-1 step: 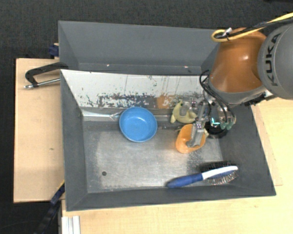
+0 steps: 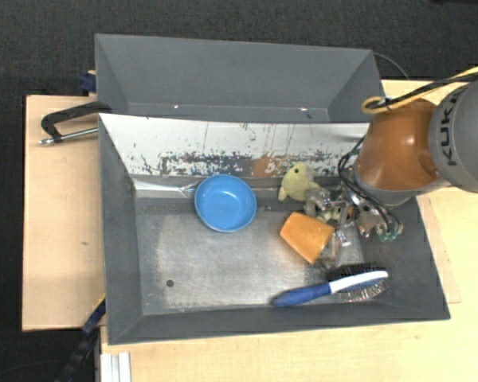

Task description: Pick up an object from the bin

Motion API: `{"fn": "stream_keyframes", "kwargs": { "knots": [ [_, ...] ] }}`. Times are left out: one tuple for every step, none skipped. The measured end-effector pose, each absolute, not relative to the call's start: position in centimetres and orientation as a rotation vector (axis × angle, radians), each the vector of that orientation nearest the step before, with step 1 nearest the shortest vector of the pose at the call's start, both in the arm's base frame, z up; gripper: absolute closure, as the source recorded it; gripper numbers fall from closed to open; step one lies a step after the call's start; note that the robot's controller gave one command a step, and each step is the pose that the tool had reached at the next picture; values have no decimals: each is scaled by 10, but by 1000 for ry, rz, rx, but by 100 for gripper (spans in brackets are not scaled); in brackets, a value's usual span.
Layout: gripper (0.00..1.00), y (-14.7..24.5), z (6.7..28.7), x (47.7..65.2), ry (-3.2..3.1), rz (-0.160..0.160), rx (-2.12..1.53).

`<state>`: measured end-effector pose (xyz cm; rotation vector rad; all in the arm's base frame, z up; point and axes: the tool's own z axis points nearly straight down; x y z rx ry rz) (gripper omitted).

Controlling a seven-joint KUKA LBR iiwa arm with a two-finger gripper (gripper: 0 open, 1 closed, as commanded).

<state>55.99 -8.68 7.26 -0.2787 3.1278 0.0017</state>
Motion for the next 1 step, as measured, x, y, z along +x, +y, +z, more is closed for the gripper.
{"fn": "stream_keyframes", "kwargs": {
  "knots": [
    [100, -85, 75, 561, 3123, 1, -281]
  ]
}}
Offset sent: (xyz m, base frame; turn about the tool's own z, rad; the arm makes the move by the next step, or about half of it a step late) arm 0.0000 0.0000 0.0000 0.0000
